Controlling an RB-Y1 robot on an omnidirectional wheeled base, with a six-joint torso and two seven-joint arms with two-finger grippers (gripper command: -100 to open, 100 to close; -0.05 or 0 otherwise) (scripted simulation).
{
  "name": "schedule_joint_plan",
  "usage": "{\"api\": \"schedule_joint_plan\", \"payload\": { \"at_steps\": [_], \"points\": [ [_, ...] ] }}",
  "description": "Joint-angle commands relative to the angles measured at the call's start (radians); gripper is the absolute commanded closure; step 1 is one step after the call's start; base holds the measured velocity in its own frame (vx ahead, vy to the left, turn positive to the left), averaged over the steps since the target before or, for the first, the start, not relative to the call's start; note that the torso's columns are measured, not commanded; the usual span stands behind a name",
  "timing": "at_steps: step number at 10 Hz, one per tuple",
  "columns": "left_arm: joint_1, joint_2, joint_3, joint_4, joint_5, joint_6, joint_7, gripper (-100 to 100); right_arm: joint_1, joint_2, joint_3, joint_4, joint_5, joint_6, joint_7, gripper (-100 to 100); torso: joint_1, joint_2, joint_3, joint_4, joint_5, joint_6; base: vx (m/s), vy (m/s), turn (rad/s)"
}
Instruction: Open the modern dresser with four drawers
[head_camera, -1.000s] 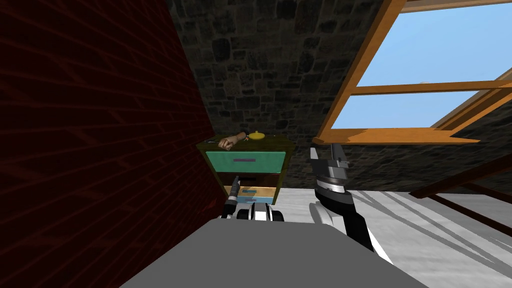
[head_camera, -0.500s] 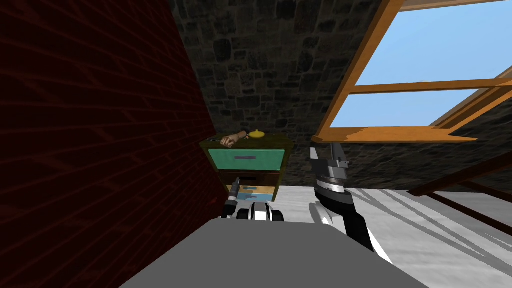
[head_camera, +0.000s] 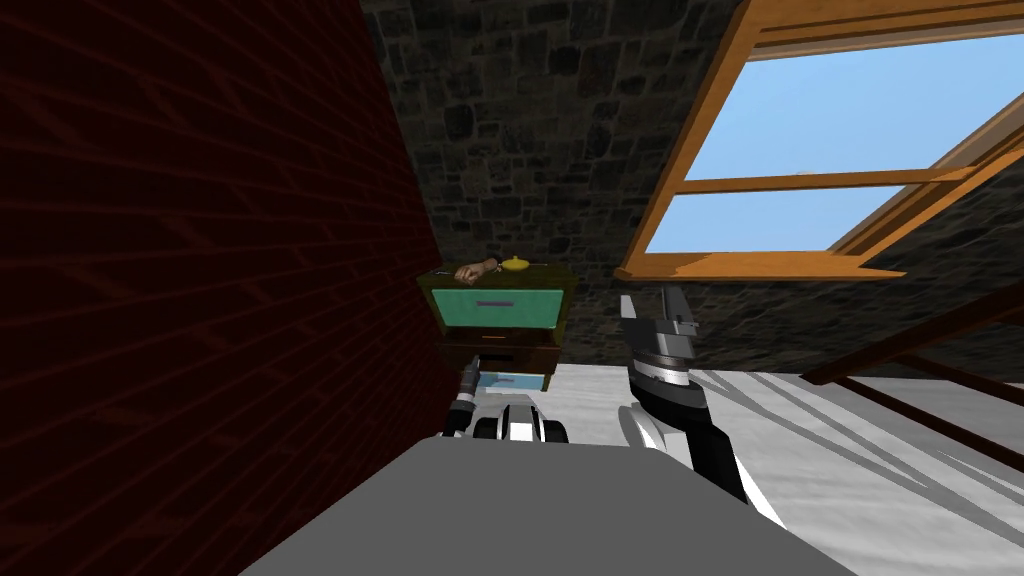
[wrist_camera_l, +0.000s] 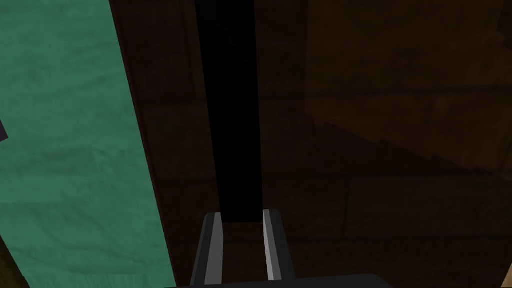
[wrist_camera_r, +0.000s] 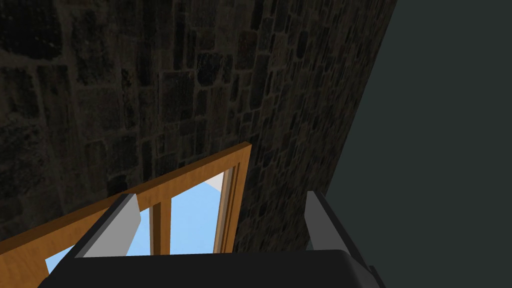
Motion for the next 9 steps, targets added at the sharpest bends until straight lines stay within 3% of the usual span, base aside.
{"api": "schedule_joint_plan", "payload": {
  "at_steps": [1,2,9],
  "points": [
    [0.015,0.003,-0.008,-0.014,-0.003,0.008,0.002,100,0.0,0.0,0.0,0.0,0.0,0.0,0.0,0,0.0,0.0,0.0,0.0,0.0,0.0,-0.2,0.009,0.014],
    [0.002,0.003,-0.004,-0.031,-0.001,0.035,0.002,-100,0.0,0.0,0.0,0.0,0.0,0.0,0.0,0,0.001,-0.003,-0.002,0.001,0.0,0.0,-0.113,0.004,0.017],
    [-0.077,0.004,0.008,-0.153,0.003,0.232,0.002,-100,0.0,0.0,0.0,0.0,0.0,0.0,0.0,0,0.0,-0.001,-0.001,0.001,-0.001,0.0,-0.057,0.001,0.021]
  ]
}}
